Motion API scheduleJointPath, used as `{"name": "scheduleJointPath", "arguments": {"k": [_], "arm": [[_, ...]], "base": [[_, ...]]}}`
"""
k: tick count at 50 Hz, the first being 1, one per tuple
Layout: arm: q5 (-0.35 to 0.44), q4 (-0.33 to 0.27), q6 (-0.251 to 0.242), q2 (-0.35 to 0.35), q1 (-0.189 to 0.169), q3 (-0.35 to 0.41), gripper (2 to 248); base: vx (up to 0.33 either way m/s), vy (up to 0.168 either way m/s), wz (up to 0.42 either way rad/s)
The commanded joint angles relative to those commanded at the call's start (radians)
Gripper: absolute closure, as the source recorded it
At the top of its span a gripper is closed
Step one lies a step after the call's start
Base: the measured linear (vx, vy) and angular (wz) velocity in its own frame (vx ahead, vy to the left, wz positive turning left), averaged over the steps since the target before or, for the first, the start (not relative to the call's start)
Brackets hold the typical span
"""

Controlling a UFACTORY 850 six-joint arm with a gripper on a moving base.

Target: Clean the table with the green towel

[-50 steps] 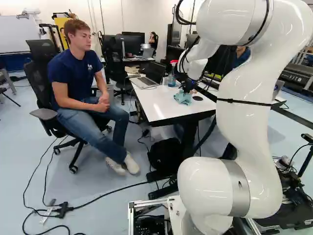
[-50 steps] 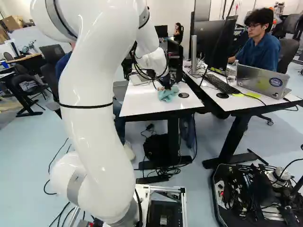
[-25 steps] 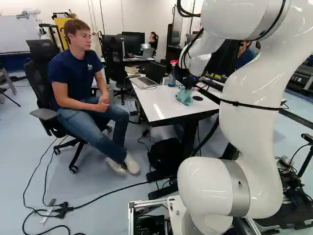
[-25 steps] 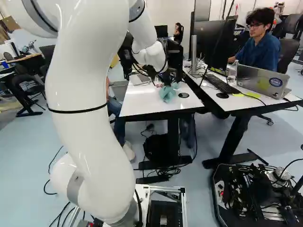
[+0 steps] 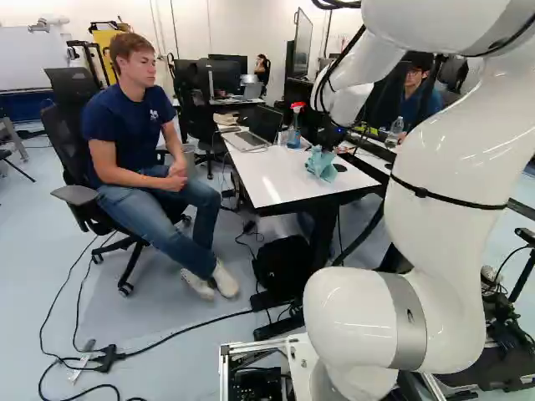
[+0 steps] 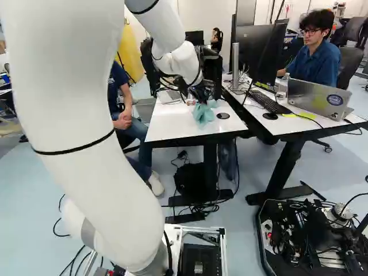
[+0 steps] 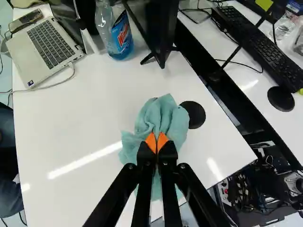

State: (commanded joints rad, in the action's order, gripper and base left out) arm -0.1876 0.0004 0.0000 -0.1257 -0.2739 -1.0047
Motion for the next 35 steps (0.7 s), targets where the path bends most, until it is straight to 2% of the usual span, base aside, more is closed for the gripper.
{"name": "scheduleJointPath", "arguments": {"k": [12, 35], "arm": [[-0.031, 0.011, 0.000, 0.056, -0.005, 0.030, 225], [-0.106, 0.042, 0.000, 0.114, -0.006, 0.033, 225]], "base": [[0.000, 0.000, 0.000], [0.000, 0.000, 0.000]]}}
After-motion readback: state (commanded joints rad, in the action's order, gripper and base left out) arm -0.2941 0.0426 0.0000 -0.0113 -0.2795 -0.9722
